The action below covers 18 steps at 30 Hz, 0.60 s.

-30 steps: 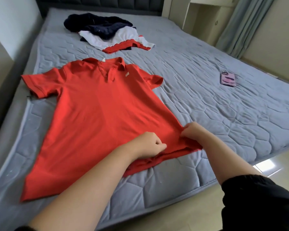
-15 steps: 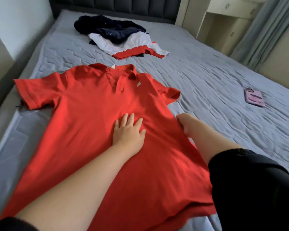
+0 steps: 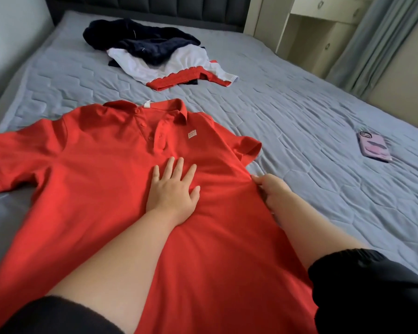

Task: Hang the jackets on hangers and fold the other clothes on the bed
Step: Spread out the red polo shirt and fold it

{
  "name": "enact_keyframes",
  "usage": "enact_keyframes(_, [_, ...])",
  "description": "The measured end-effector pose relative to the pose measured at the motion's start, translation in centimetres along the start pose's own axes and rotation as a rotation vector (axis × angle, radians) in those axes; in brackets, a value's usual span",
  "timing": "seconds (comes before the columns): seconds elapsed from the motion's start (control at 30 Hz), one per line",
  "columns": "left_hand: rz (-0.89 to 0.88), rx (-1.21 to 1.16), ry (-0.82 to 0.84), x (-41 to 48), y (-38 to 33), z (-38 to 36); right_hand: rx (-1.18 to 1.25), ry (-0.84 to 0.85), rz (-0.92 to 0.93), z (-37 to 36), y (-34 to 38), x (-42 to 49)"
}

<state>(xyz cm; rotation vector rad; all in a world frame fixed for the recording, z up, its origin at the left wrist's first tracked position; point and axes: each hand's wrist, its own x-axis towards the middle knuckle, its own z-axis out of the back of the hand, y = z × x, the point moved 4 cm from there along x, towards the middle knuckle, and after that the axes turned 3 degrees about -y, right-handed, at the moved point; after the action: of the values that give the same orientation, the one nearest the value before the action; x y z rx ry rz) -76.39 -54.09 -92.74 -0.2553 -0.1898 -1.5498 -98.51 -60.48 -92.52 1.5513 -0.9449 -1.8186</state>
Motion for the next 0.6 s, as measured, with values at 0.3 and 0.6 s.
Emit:
enact_keyframes(0.3, [-0.138,0.024,0.044,0.7,-0.6,-0.3,-0.09,-0.104,0.107,-3.0,3.2,1.4])
enact_keyframes(0.6, [-0.118,-0.103,0.092,1.1,-0.2,-0.2,-0.4,-0.595,0.436,0.9,8.6,2.8])
